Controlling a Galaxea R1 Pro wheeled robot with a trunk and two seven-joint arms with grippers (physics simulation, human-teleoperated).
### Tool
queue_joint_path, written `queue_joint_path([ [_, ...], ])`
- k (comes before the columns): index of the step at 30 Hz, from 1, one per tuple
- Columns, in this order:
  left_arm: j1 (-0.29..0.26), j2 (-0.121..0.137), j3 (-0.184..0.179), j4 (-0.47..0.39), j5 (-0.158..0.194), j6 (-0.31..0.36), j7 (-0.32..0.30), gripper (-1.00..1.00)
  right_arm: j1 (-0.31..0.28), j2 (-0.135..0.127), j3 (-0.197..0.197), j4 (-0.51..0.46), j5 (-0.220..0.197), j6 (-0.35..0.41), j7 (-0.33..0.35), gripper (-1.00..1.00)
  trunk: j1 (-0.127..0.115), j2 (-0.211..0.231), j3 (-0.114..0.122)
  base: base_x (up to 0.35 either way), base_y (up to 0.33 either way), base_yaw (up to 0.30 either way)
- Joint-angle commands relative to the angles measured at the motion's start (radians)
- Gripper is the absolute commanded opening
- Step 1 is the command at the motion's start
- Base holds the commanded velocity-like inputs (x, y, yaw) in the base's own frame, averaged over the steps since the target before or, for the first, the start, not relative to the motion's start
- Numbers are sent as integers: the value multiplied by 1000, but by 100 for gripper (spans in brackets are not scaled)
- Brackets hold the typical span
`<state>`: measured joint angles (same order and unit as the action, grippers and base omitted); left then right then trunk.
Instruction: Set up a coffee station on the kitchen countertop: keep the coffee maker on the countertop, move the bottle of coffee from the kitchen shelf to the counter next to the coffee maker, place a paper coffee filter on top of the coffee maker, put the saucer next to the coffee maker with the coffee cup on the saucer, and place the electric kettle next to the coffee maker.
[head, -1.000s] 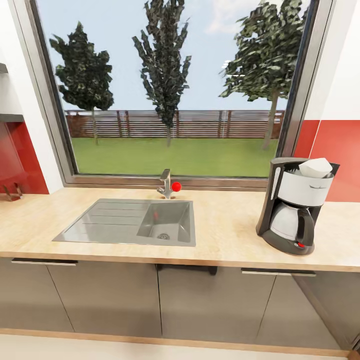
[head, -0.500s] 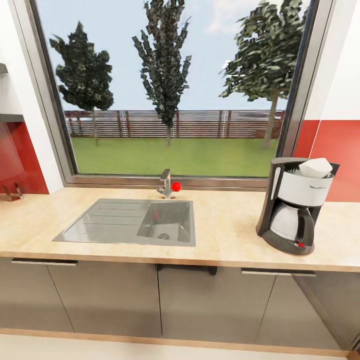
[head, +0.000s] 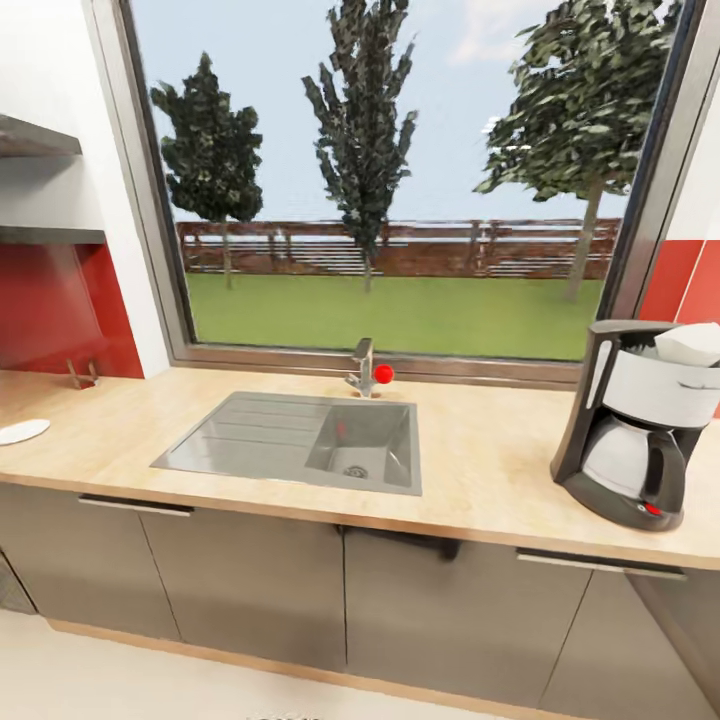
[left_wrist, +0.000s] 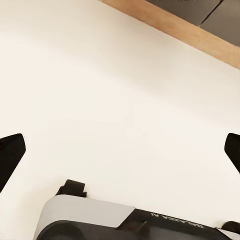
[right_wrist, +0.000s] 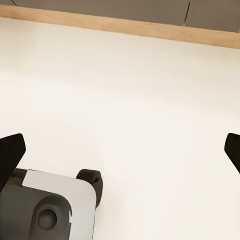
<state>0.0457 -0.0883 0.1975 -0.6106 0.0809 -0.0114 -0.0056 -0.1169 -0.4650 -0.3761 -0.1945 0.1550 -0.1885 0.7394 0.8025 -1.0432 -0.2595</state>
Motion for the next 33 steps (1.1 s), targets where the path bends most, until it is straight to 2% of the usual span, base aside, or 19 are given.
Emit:
queue_joint_path([
  [1,0,0,2,-1,9,-1,-1,100,-1,0,-7,1,11,-6,3,100,0,-1,-1,0,0,271],
  [12,0,0,3,-1,8,-1,-1,100,-1,0,-7,1,11,-6,3,100,0,-1,-1,80,175,120],
  [27,0,0,3,-1,8,-1,-1,100,-1,2,-7,1,11,-8,2,100,0,-1,-1,9,20,263],
  [33,0,1,3,-1,8,-1,-1,100,-1,1,-6,1,11,-7,4,100,0,-1,-1,88,201,140],
])
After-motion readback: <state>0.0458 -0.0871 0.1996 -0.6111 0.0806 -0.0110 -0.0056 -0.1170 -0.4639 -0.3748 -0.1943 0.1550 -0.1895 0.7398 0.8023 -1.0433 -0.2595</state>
